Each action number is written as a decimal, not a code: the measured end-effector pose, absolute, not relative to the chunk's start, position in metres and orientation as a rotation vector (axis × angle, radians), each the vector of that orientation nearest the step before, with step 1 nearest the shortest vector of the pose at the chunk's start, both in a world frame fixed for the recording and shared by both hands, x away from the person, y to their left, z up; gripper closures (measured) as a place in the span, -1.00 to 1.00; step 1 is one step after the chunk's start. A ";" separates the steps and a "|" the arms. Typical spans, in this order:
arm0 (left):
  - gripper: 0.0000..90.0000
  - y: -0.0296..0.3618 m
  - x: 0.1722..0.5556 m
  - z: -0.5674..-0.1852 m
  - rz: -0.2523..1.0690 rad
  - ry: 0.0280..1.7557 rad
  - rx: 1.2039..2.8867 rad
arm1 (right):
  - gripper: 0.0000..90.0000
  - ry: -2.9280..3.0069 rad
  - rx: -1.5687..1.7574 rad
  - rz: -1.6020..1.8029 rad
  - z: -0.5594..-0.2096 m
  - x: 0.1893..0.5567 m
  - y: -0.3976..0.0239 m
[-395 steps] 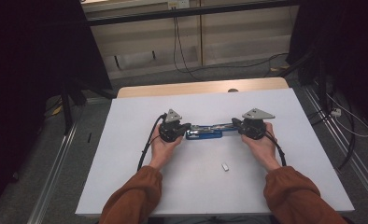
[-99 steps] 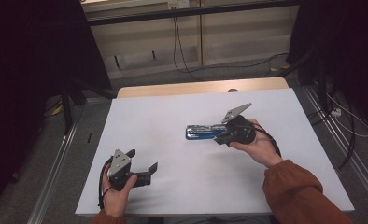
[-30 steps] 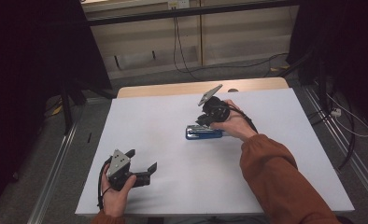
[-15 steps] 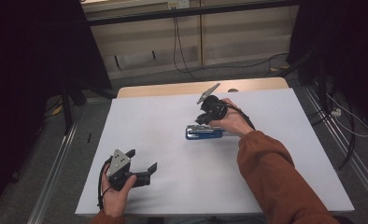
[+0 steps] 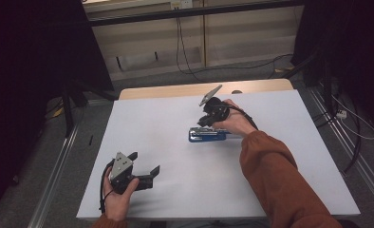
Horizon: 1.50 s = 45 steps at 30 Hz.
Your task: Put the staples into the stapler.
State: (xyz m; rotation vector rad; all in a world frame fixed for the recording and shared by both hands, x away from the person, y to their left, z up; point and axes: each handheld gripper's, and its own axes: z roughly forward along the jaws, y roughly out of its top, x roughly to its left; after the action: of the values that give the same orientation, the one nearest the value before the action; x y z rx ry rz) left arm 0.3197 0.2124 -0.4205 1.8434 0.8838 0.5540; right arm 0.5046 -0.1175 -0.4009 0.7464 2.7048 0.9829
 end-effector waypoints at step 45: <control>-0.90 0.213 0.320 -0.421 0.550 0.884 1.848 | 0.76 2.826 0.358 0.960 -0.409 0.508 -0.104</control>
State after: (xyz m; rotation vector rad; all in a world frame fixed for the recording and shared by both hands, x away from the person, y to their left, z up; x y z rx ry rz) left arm 0.3203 0.2130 -0.4207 1.8477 0.8843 0.5505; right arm 0.5081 -0.1044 -0.4093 0.3580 2.8263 0.9600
